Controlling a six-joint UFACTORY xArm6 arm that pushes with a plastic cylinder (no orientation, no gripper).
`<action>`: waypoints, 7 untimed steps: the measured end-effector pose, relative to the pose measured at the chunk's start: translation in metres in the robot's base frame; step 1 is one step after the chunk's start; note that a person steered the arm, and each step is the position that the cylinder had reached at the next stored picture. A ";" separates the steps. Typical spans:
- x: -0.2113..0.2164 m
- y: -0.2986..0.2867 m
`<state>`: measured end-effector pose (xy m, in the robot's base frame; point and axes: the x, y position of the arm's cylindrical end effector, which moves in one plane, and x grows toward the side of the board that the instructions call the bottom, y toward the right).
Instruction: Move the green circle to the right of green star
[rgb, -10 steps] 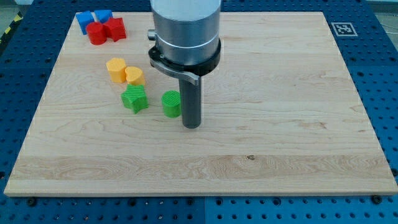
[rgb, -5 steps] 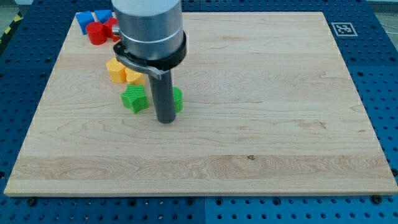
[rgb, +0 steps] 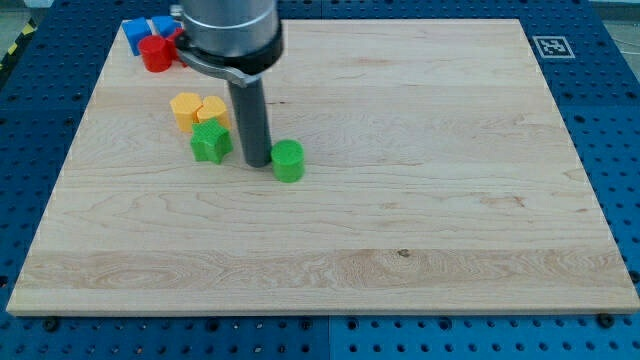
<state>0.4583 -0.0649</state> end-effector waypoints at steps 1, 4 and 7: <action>0.014 0.020; 0.026 0.037; 0.042 0.037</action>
<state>0.5002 -0.0282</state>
